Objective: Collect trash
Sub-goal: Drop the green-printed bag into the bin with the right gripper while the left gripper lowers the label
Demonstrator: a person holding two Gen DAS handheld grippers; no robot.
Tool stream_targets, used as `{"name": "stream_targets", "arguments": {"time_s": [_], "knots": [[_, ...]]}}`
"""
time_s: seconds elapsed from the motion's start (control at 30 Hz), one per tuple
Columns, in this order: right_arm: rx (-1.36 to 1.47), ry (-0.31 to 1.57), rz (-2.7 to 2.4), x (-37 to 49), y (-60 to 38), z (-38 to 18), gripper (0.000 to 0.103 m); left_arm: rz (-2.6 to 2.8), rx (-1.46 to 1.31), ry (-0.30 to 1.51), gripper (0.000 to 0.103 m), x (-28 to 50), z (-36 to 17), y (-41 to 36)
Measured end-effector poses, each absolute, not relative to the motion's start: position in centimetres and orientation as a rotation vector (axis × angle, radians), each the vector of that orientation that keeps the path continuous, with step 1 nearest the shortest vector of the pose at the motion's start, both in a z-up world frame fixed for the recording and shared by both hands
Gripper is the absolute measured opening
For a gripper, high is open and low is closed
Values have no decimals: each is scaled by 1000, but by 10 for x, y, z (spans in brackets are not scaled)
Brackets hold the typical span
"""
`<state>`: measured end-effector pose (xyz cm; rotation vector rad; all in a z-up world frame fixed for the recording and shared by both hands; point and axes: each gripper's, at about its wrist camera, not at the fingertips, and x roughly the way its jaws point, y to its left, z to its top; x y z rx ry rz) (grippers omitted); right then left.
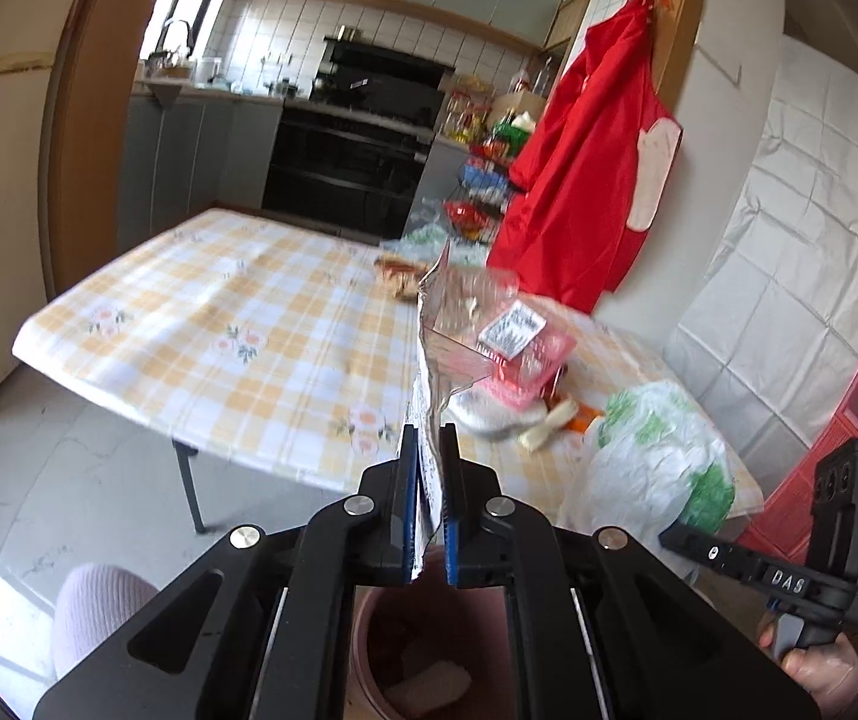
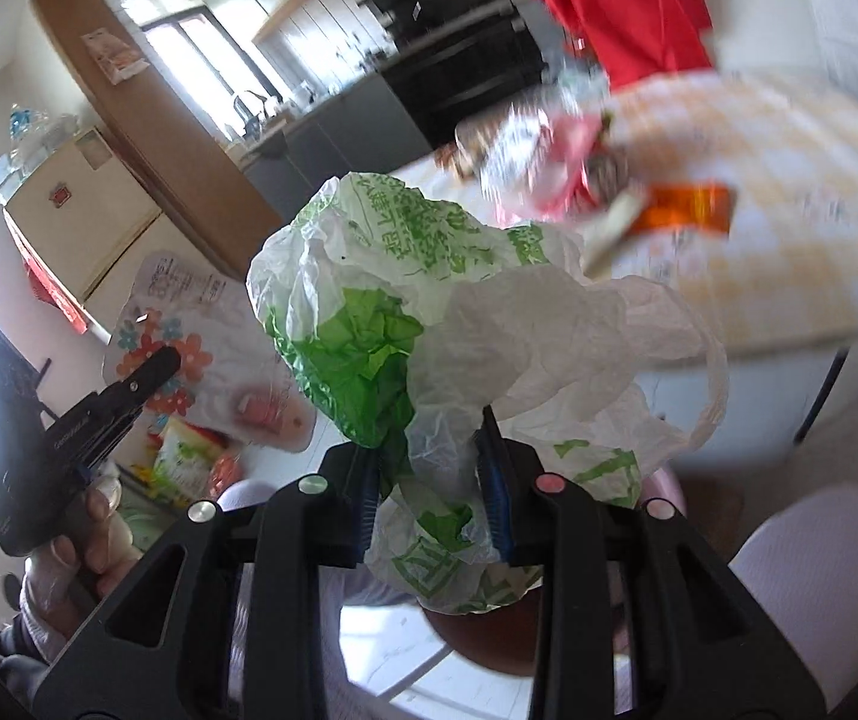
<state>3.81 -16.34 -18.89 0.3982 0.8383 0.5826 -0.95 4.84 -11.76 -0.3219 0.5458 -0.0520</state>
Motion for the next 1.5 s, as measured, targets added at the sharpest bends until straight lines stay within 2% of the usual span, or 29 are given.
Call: {"name": "stream_targets", "arguments": {"time_s": [0.27,0.47,0.53,0.67,0.73,0.8,0.93,1.03,1.27,1.5], "knots": [[469,993,593,46,-155,-233,33,-51,-325,630,7,1,-147,44],[501,1049,570,51,-157,-246,47,-50,-328,673,7,6,-159,43],[507,1059,570,53,-160,-248,55,-55,-323,678,7,7,-161,42],[502,1073,568,51,-158,-249,61,-58,-318,681,7,6,-161,40],[498,1076,569,51,-156,-248,70,-57,-317,681,7,6,-161,39],[489,1080,567,53,-154,-247,72,-58,-316,681,7,6,-161,39],[476,1094,554,53,-152,-247,88,-57,-316,681,7,6,-161,39],[461,1088,559,54,-149,-245,95,-57,-317,683,7,6,-161,39],[415,1044,506,51,-150,-235,97,-65,-317,691,7,5,-161,37],[295,773,242,43,-173,-200,97,-112,-303,726,7,7,-166,27]]}}
